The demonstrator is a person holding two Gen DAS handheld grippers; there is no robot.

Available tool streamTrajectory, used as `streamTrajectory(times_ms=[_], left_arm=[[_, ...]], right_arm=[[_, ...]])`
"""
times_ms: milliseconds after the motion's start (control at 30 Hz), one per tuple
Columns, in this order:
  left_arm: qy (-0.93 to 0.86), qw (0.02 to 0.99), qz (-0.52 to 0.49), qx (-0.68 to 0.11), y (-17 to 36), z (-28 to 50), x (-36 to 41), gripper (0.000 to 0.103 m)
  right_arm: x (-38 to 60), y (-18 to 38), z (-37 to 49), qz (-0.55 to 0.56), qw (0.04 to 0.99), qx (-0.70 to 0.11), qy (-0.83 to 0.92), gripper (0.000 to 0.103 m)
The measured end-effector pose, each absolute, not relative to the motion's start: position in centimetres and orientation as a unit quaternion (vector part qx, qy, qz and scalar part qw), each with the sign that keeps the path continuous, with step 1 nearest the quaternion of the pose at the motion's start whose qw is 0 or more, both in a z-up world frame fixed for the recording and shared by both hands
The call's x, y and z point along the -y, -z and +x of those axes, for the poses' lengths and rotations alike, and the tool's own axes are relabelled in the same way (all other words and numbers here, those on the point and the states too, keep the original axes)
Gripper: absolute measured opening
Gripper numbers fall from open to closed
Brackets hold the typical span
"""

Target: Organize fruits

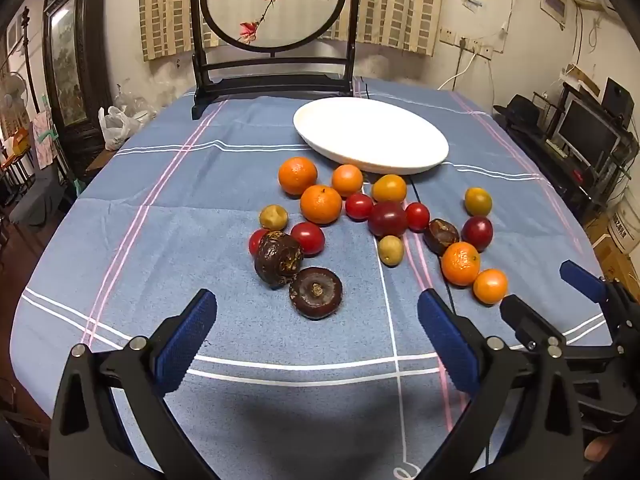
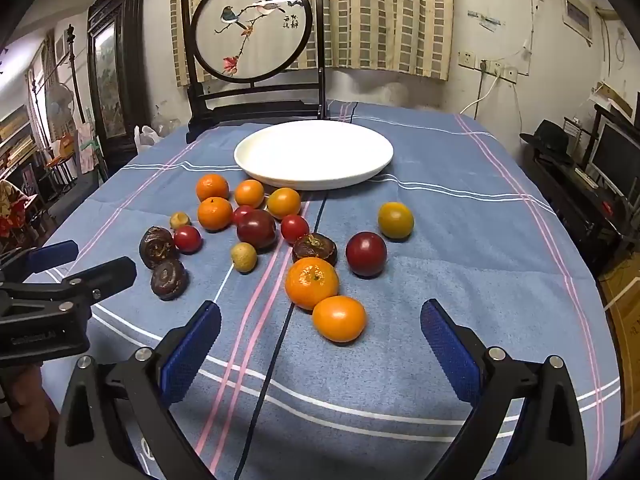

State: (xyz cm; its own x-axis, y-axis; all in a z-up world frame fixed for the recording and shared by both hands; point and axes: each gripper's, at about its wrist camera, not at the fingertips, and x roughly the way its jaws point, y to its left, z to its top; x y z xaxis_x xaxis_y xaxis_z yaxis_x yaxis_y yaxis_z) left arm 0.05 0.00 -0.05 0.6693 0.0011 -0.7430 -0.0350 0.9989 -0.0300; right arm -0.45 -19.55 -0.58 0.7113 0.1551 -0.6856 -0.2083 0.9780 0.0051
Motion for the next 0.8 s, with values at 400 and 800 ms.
streamTrajectory(times_ms=[400, 800], left_arm=[[-0.012, 0.909, -0.022, -0.416, 0.3, 0.5, 0.0, 0.099], [-0.020, 0.907, -0.033, -0.419, 1.1, -0.2, -0.1, 0.099]], right_arm=[[19.4, 0.2, -0.9, -0.030, 0.923, -0.370, -0.100, 0.100], [19.4, 1.2, -1.1, -0.029, 0.920, -0.377, -0.099, 0.100]])
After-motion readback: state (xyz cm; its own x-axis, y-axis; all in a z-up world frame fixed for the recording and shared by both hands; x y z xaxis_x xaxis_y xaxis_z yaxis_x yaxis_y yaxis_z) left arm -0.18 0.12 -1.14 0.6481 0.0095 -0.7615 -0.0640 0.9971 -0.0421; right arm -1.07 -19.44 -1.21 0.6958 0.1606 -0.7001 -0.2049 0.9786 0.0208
